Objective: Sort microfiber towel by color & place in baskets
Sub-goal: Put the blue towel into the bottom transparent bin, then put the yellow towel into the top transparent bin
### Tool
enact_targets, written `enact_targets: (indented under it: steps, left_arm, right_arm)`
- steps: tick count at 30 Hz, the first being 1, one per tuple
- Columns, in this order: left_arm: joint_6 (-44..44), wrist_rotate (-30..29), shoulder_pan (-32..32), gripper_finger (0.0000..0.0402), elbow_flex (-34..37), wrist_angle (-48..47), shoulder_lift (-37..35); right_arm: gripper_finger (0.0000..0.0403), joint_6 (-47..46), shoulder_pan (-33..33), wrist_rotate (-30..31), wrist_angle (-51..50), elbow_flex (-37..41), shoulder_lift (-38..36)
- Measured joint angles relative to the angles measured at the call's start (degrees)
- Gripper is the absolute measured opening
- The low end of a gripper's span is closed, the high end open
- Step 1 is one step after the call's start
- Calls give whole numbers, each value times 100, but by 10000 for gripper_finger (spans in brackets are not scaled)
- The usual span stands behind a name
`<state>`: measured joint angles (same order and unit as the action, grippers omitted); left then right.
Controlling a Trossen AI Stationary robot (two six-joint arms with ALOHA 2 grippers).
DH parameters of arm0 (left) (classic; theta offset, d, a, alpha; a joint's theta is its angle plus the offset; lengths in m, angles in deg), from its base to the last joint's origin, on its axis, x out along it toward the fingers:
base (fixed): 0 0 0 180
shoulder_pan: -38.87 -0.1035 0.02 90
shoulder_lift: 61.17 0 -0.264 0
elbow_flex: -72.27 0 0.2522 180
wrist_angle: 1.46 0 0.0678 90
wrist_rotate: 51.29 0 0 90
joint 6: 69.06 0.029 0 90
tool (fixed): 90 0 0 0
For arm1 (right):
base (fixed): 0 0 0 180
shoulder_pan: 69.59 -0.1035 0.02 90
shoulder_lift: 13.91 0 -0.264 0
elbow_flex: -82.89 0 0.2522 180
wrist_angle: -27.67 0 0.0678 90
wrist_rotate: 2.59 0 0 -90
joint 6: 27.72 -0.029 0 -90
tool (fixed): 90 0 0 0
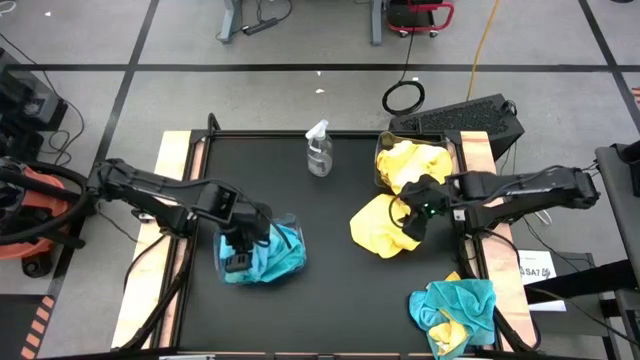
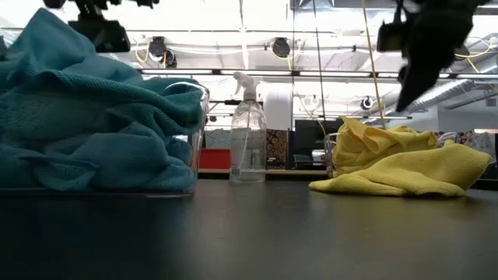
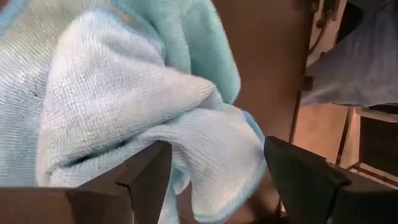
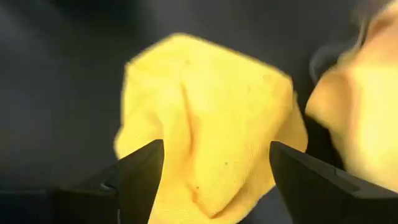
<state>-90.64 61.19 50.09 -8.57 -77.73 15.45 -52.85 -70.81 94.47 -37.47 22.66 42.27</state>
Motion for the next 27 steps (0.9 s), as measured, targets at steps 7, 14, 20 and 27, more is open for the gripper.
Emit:
enact_targets:
  steps: [7,14,20,27]
  left_arm:
    - [2,-46,0,263,-142,-771,-2]
    - [-16,108,0,263,-143,-866,-47]
    - [-12,102,0,263,-356,-696,-70]
    - [181,-446,0,263,-1081,-684,-70]
  right_arm:
    - [288,-448,13,-239,896,963,2]
    - [288,-436,11,-277,1951,1468,0]
    - [288,-265,11,-252,2598,1631,348]
    - [288,-214,11,-237,2760,1631,1360]
